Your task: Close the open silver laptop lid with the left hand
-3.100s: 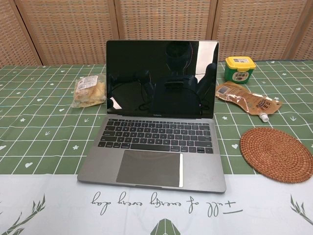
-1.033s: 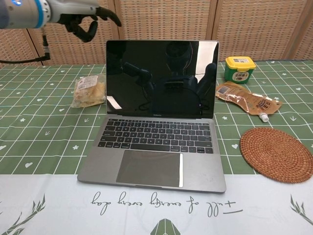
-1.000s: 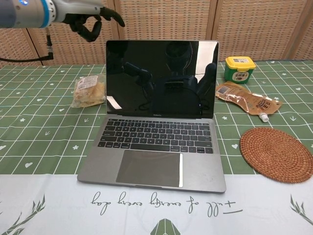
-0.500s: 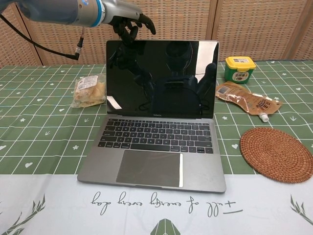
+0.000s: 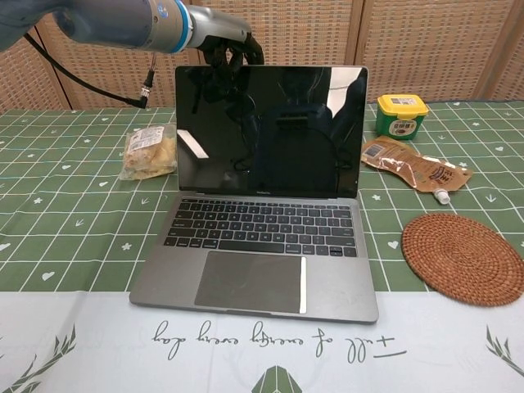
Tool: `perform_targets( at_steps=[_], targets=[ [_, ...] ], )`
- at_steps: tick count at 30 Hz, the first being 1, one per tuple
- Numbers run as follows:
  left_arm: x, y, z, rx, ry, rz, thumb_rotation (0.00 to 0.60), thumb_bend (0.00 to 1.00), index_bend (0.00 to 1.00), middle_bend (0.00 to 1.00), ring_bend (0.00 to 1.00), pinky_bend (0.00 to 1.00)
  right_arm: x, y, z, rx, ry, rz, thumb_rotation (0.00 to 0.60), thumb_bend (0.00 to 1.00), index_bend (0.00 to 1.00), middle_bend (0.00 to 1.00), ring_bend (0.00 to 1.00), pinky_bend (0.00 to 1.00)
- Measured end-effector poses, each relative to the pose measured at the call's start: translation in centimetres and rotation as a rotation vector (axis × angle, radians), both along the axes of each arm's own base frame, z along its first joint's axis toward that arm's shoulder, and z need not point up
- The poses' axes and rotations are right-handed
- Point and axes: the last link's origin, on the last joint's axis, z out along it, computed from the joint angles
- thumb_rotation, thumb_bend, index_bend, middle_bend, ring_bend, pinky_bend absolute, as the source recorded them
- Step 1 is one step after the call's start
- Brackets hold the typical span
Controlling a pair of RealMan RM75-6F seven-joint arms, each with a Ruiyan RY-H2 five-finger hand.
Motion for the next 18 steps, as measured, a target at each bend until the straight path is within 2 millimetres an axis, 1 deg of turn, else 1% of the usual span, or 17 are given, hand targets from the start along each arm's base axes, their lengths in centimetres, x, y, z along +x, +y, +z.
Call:
perform_targets(
  at_steps=[3,8,14,18],
  targets=[
    [0.3,-0.2,0.2,-0.001,-0.024,-0.003,0.600,1.00,0.35,0.27,0.23,0.26,0.1,0.0,-0.1,0.003,0.003,0.003,0.600,0.10,0.00,0.00,0.00,0.00],
    [0.7,-0.8,0.9,-0.013,-0.048,-0.023,0.600,1.00,0.39,0.30,0.26,0.28,0.2,0.1,-0.3,0.008,0.009,0.008,0.600,0.10,0.00,0.00,0.00,0.00],
    [1.1,-1.8,1.7,-0.035,-0.071,-0.046,0.600,1.00,0.40,0.31,0.27,0.29,0.3,0.2,-0.2,0.003,0.008,0.011,0.600,0.10,0.00,0.00,0.00,0.00],
    [1.2,-3.0,2.2,-0.069,-0.081,-0.063,0.600,1.00,0.40,0.31,0.27,0.29,0.5,0.3,-0.4,0.013,0.010,0.022,0.600,0.10,0.00,0.00,0.00,0.00]
  ],
)
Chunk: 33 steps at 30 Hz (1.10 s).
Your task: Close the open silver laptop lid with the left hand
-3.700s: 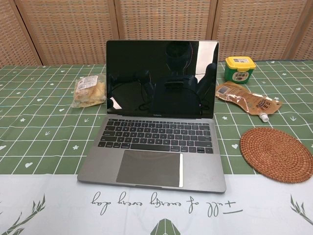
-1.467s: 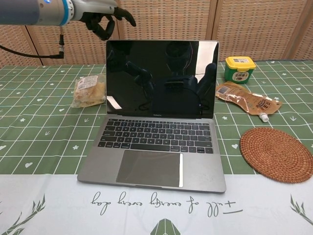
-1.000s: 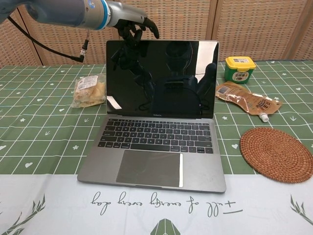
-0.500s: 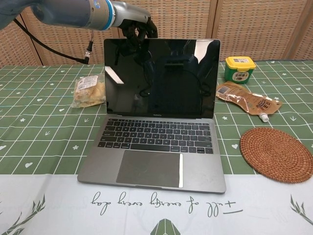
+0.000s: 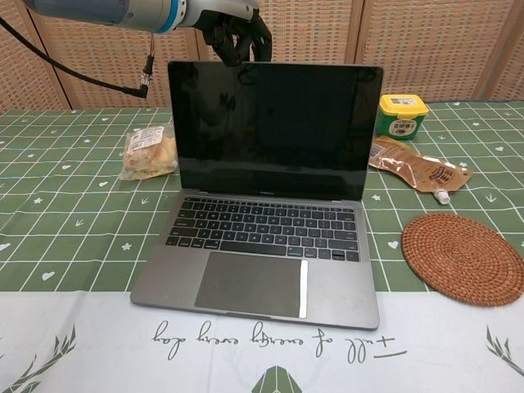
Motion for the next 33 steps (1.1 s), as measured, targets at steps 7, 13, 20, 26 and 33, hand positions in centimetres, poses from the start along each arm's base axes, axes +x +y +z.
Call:
perform_targets(
  at_steps=[7,13,20,26,33],
  targets=[
    [-1.2,-3.3,0.4,-0.093,-0.013,-0.014,0.600,1.00,0.40,0.31,0.27,0.29,0.3,0.2,-0.2,0.005,0.003,0.010,0.600,0.10,0.00,0.00,0.00,0.00],
    [-2.8,-5.9,0.4,-0.173,-0.014,-0.010,0.600,1.00,0.39,0.31,0.27,0.29,0.6,0.3,-0.5,0.014,0.008,0.020,0.600,0.10,0.00,0.00,0.00,0.00],
    [-4.5,-8.3,0.2,-0.251,-0.003,-0.005,0.600,1.00,0.35,0.27,0.25,0.28,0.9,0.5,-0.8,0.024,0.013,0.030,0.600,0.10,0.00,0.00,0.00,0.00],
    [-5.8,-10.0,-0.6,-0.306,0.022,-0.016,0.600,1.00,0.32,0.25,0.22,0.25,1.0,0.6,-0.9,0.030,0.015,0.032,0.600,0.10,0.00,0.00,0.00,0.00],
    [-7.5,-11.7,-2.5,-0.392,0.044,0.002,0.600,1.00,0.32,0.25,0.22,0.25,1.1,0.7,-0.6,0.017,0.007,0.035,0.600,0.10,0.00,0.00,0.00,0.00]
  ],
)
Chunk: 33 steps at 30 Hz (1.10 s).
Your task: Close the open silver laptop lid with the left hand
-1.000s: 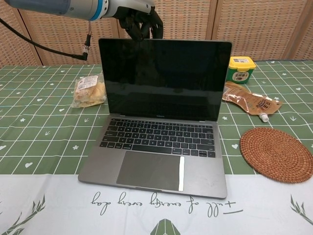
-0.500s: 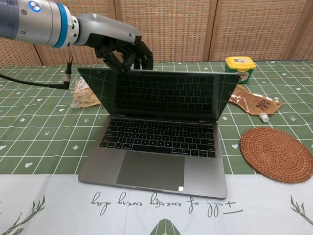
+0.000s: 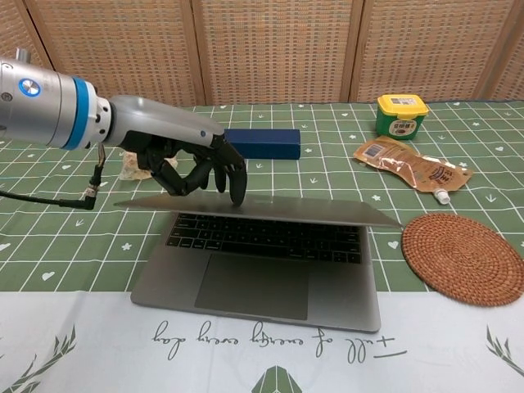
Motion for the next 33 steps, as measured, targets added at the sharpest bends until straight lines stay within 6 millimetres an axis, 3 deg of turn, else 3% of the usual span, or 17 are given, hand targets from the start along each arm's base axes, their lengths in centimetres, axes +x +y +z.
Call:
perform_targets(
  at_steps=[23,29,33],
  targets=[
    [-2.8,-1.9,-5.1,-0.111,0.082,0.007,0.600,1.00,0.32,0.25,0.22,0.25,-0.2,0.0,0.4,-0.006,-0.004,-0.011,0.600,0.10,0.00,0.00,0.00,0.00],
    [-2.9,-1.8,-5.1,-0.102,0.082,0.005,0.600,1.00,0.32,0.24,0.22,0.25,-0.2,0.0,0.4,-0.008,-0.003,-0.010,0.600,0.10,0.00,0.00,0.00,0.00],
    [-2.6,-1.6,-3.8,-0.051,0.036,0.014,0.600,0.95,0.29,0.20,0.18,0.22,-0.1,0.1,0.5,-0.014,-0.003,-0.006,0.600,0.10,0.00,0.00,0.00,0.00]
  ],
)
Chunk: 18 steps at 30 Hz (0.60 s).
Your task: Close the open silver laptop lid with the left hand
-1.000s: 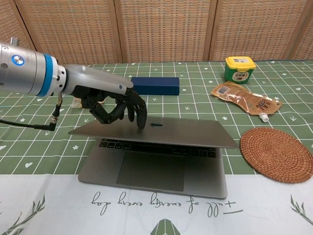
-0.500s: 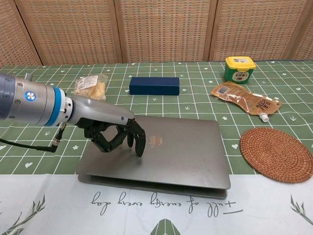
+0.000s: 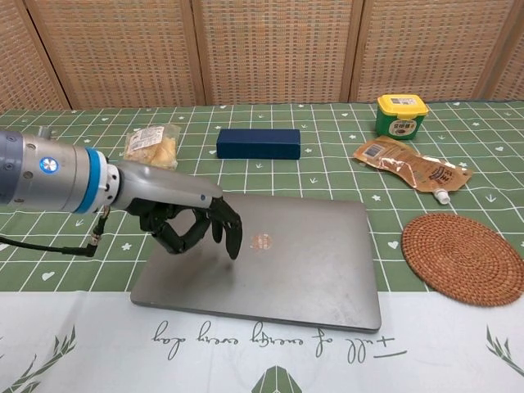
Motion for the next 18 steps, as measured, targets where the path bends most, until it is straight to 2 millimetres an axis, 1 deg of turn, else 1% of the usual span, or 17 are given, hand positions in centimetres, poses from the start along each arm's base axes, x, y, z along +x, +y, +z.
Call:
perform_targets(
  at_steps=[1,3,4,5,6,8,9,11,14,17,18],
  targets=[
    [0.0,0.0,0.4,0.018,-0.015,0.003,0.600,0.91,0.27,0.18,0.16,0.20,0.0,0.0,0.0,-0.001,0.000,0.001,0.600,0.10,0.00,0.00,0.00,0.00],
    [-0.2,0.1,1.5,0.071,-0.049,0.007,0.600,0.71,0.21,0.08,0.07,0.10,0.0,0.0,0.1,-0.003,0.001,0.002,0.600,0.10,0.00,0.00,0.00,0.00],
    [-0.3,0.2,2.0,0.097,-0.063,0.008,0.600,0.65,0.18,0.04,0.04,0.07,0.0,0.0,0.1,-0.004,0.001,0.003,0.600,0.10,0.00,0.00,0.00,0.00],
    [-0.5,0.2,2.5,0.125,-0.076,0.008,0.600,0.54,0.13,0.01,0.01,0.02,0.0,0.0,0.1,-0.004,0.002,0.003,0.600,0.10,0.00,0.00,0.00,0.00],
    [-0.8,0.2,3.1,0.165,-0.091,0.006,0.600,0.48,0.10,0.00,0.00,0.01,0.0,0.0,0.1,-0.003,0.004,0.003,0.600,0.10,0.00,0.00,0.00,0.00],
    [-1.3,0.1,4.0,0.230,-0.107,0.000,0.600,0.39,0.05,0.00,0.00,0.00,0.0,0.0,0.0,-0.003,0.007,0.002,0.600,0.10,0.00,0.00,0.00,0.00],
    [-1.8,0.0,4.6,0.278,-0.114,-0.004,0.600,0.35,0.03,0.00,0.00,0.00,0.0,0.0,0.0,-0.002,0.008,0.001,0.600,0.10,0.00,0.00,0.00,0.00],
    [-2.8,-0.3,5.6,0.357,-0.116,-0.010,0.600,0.32,0.01,0.00,0.00,0.00,-0.1,-0.1,-0.1,0.001,0.013,-0.001,0.600,0.10,0.00,0.00,0.00,0.00],
    [-4.9,-1.1,7.2,0.502,-0.109,-0.006,0.600,0.32,0.00,0.00,0.00,0.00,-0.2,-0.1,-0.4,0.014,0.021,-0.006,0.600,0.10,0.00,0.00,0.00,0.00],
    [-7.9,-2.7,8.7,0.650,-0.085,0.030,0.600,0.32,0.00,0.00,0.00,0.00,-0.3,-0.2,-0.8,0.033,0.032,-0.013,0.600,0.10,0.00,0.00,0.00,0.00],
    [-9.3,-3.6,9.3,0.708,-0.067,0.051,0.600,0.32,0.00,0.00,0.00,0.00,-0.3,-0.2,-1.0,0.039,0.037,-0.014,0.600,0.10,0.00,0.00,0.00,0.00]
  ],
)
